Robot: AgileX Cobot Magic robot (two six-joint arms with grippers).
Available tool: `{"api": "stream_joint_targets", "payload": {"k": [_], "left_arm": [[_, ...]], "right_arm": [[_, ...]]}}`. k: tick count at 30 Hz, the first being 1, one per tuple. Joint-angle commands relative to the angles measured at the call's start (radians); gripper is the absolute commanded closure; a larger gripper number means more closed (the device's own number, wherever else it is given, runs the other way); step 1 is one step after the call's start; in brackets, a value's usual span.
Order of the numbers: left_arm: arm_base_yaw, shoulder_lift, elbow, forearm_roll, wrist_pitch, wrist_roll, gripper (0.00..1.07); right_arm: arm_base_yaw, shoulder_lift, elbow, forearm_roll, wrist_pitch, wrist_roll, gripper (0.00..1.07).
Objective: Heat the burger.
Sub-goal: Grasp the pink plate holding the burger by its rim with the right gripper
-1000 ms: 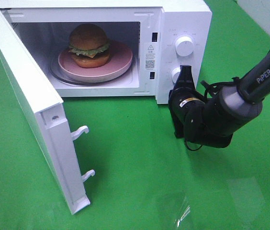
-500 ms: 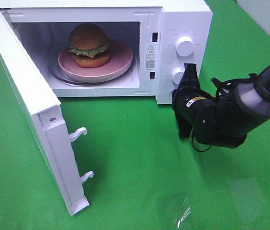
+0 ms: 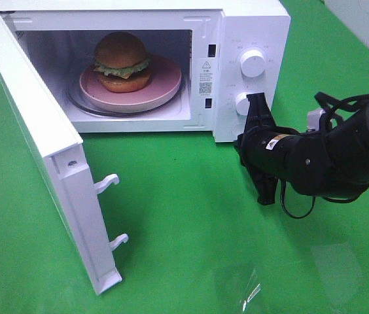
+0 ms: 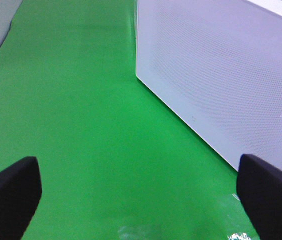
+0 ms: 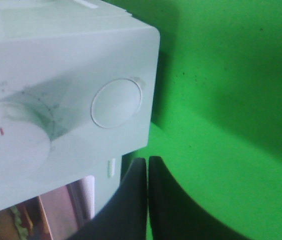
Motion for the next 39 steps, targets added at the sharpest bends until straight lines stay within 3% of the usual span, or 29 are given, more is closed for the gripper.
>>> {"api": "stream_joint_targets", "payload": {"k": [1, 22, 31, 39], "left_arm": [[0.005, -0.015, 0.003, -0.001, -0.008, 0.001, 0.09], [0.005, -0.015, 0.003, -0.001, -0.008, 0.001, 0.09], [0.005, -0.015, 0.003, -0.001, -0.008, 0.001, 0.09], [0.005, -0.015, 0.003, -0.001, -0.008, 0.001, 0.09]], "right_arm": [[0.001, -0.081, 0.007, -0.011, 0.143, -0.143, 1.07], [-0.007, -0.320, -0.028, -0.049, 0.682, -0.903, 1.04], [-0.007, -0.331, -0.177, -0.241, 1.053, -1.140, 1.04], [-0.007, -0.331, -0.248, -0.358, 1.194, -1.287, 1.02]]}}
